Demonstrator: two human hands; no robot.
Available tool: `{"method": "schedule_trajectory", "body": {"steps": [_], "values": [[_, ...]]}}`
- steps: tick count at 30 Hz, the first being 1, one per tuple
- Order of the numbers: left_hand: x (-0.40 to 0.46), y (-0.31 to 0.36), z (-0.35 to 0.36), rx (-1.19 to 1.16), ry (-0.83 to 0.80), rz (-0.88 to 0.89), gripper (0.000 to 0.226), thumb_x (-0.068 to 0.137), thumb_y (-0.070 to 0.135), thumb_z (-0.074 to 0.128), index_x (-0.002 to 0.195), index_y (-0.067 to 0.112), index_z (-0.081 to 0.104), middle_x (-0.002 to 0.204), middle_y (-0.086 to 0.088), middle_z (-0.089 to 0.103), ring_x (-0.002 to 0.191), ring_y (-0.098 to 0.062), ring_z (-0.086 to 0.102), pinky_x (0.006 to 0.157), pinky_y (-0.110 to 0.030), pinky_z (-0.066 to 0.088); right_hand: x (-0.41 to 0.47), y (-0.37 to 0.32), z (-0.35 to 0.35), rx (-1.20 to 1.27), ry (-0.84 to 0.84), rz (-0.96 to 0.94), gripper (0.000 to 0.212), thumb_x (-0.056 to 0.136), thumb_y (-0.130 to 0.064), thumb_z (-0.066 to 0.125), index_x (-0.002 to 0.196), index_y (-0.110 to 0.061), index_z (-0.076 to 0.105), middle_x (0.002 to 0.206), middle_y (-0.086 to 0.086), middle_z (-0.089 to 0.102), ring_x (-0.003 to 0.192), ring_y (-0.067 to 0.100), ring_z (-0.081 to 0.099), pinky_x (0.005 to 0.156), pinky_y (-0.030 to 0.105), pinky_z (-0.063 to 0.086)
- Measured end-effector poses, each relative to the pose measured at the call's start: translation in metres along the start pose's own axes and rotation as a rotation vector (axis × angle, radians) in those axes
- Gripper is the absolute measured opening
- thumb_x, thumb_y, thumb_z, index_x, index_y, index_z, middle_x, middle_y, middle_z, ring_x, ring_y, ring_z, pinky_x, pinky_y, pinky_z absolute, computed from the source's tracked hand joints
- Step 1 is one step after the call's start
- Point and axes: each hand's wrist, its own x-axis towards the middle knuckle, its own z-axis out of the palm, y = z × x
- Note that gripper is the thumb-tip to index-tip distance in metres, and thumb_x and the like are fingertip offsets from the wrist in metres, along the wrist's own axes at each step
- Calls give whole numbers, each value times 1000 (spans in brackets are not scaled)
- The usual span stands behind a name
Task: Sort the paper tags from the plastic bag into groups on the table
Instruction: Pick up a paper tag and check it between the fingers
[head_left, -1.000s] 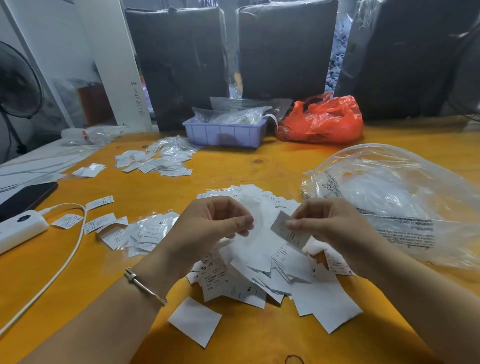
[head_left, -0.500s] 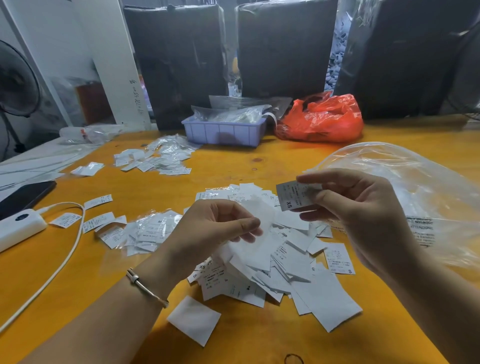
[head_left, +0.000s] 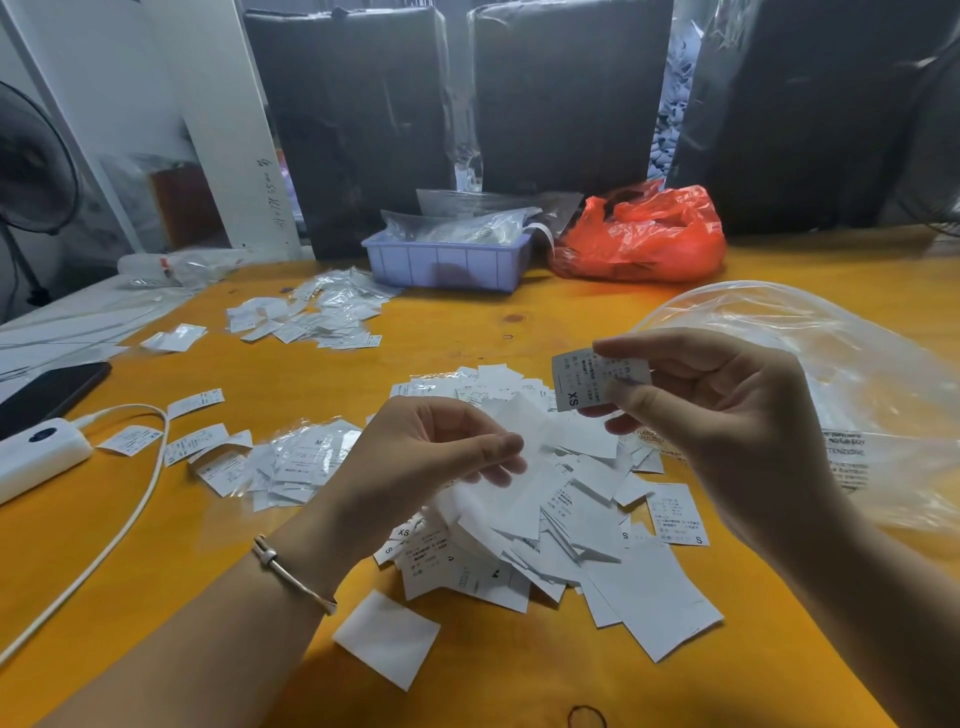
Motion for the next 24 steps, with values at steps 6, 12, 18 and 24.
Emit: {"method": "schedule_trajectory", "body": {"steps": [6, 12, 18, 24], "values": [[-1, 2, 0, -46, -27, 37, 21, 71, 35, 78, 80, 15, 78, 85, -7, 78, 75, -17, 73, 68, -20, 55, 0, 1, 3, -10, -60, 1, 25, 82, 8, 66, 98, -10, 72, 88, 6, 76, 74, 20, 74, 61, 25, 57], [-1, 1, 0, -38, -40, 49, 16, 73, 33, 77, 80, 19, 78, 85, -6, 78, 74, -16, 72, 68, -20, 55, 0, 1, 2, 44, -69, 3, 24, 81, 5, 67, 99, -10, 71, 89, 6, 76, 74, 23, 74, 59, 25, 57], [-1, 0, -1, -36, -49, 59, 14, 73, 32, 78, 80, 20, 79, 85, -6, 78, 74, -16, 72, 68, -20, 55, -2, 1, 3, 36, -95, 15, 24, 82, 6, 66, 99, -9, 71, 90, 5, 76, 75, 22, 74, 60, 24, 57], [-1, 0, -1, -51, -51, 67, 10, 74, 29, 78, 80, 20, 79, 84, -6, 78, 73, -15, 72, 67, -20, 55, -3, 3, 6, -10, -136, 35, 26, 80, 11, 67, 95, -10, 73, 90, 5, 76, 79, 18, 73, 63, 25, 58]]}}
